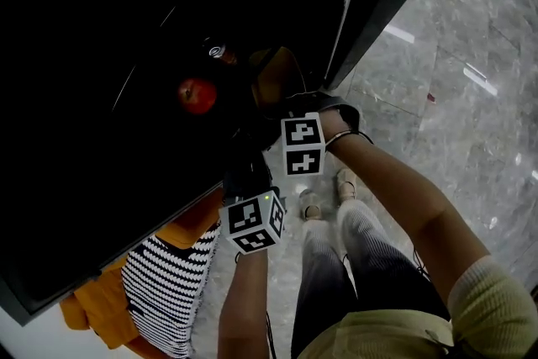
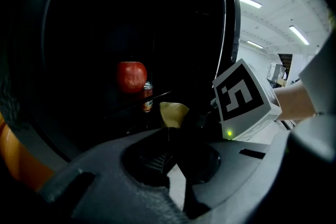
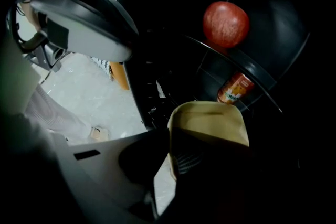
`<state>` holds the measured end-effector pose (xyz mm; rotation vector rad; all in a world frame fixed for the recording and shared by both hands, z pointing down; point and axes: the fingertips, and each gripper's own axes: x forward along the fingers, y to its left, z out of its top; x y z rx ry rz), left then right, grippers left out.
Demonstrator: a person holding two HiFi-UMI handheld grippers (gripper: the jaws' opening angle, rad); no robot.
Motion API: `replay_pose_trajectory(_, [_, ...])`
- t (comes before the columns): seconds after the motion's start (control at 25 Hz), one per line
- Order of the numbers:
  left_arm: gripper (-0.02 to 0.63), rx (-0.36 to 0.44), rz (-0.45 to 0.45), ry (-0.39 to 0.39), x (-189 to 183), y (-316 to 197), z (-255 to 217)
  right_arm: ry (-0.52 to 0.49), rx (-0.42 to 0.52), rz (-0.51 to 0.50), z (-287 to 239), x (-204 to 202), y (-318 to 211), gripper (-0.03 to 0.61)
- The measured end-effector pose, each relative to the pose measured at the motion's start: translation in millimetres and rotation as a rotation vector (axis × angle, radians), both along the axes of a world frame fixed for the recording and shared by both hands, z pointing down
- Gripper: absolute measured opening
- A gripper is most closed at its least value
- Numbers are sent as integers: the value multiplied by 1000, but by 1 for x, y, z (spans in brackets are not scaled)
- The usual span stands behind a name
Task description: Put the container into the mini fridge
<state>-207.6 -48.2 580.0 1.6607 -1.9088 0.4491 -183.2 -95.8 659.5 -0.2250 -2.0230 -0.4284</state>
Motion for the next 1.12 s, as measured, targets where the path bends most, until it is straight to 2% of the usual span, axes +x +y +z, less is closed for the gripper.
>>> replay_pose_trajectory(0.32, [23, 19, -25, 6, -1, -15, 2, -16, 27, -3, 1, -13, -17, 35])
replay_pose_trajectory(0.76, [23, 11, -53, 16, -7, -9, 15, -40, 62, 25, 10, -32, -37, 35])
replay_pose_trajectory(1.12, [23, 17, -34, 18, -8, -17, 18, -40, 62, 10, 14, -38, -36, 37])
